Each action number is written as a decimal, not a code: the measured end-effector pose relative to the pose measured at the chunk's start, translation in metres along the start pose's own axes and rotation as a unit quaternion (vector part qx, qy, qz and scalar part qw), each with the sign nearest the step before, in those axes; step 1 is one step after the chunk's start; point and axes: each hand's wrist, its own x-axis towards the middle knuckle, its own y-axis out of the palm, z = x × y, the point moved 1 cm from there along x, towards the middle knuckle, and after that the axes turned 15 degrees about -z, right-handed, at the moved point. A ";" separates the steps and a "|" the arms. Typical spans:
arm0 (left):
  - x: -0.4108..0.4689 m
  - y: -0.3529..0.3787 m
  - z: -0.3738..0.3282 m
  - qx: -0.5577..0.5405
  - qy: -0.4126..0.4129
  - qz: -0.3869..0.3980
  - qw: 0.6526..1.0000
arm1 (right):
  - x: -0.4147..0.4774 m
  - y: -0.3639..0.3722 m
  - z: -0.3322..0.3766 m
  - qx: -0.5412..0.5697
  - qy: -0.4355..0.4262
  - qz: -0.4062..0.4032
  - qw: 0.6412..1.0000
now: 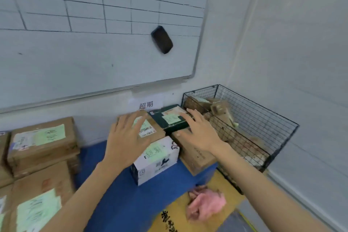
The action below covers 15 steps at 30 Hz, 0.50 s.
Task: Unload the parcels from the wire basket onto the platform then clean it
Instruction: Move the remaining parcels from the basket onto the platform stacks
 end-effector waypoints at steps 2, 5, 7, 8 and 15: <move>0.006 0.012 -0.049 -0.010 0.016 0.015 1.000 | -0.028 -0.026 -0.041 -0.017 0.024 0.005 1.000; 0.008 0.029 -0.123 -0.011 0.037 0.043 0.998 | -0.070 -0.065 -0.102 -0.037 0.063 0.007 0.997; 0.007 0.039 -0.167 -0.024 0.039 0.061 0.997 | -0.096 -0.088 -0.138 -0.037 0.093 0.011 0.995; 0.006 0.043 -0.189 -0.032 0.036 0.067 0.997 | -0.107 -0.099 -0.155 -0.041 0.104 0.011 0.994; 0.007 0.062 -0.304 -0.073 0.063 0.070 0.993 | -0.168 -0.159 -0.235 -0.045 0.156 -0.023 0.986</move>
